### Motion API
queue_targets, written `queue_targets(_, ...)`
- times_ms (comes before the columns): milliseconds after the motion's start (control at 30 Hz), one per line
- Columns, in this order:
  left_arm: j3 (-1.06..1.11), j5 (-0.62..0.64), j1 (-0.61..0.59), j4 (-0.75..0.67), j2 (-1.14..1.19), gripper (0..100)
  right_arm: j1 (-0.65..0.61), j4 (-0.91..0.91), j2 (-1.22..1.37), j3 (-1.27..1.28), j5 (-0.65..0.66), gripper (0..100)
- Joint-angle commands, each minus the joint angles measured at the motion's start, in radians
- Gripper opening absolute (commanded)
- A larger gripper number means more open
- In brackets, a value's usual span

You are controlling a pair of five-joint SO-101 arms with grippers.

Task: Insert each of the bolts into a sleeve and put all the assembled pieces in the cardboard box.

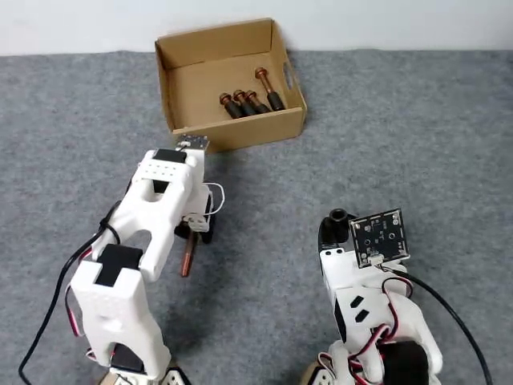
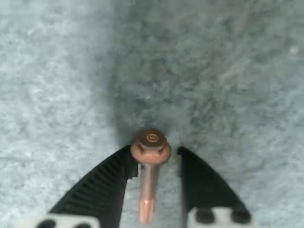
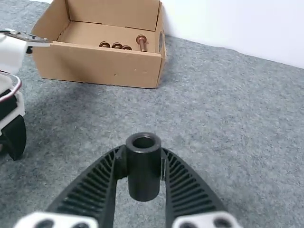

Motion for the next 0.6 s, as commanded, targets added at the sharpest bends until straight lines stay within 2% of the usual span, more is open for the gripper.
queue_targets(0, -0.036, -0.009, -0.014, -0.012, -0.006, 1, 0.008, -0.007, -0.010, -0.075, -0.006, 0.8)
queue_targets(233, -0.054, 0.017, -0.006, 0.077, -0.126, 0, 0.002, -0.008, -0.010, -0.077, -0.006, 0.8)
queue_targets(400, 0.039, 0.023, -0.003, 0.072, -0.391, 0, -0.010, -0.004, -0.010, -0.103, -0.011, 0.8)
queue_targets(567, 0.236, 0.023, 0.035, 0.028, -0.726, 0, -0.110, 0.054, -0.010, -0.135, -0.011, 0.8)
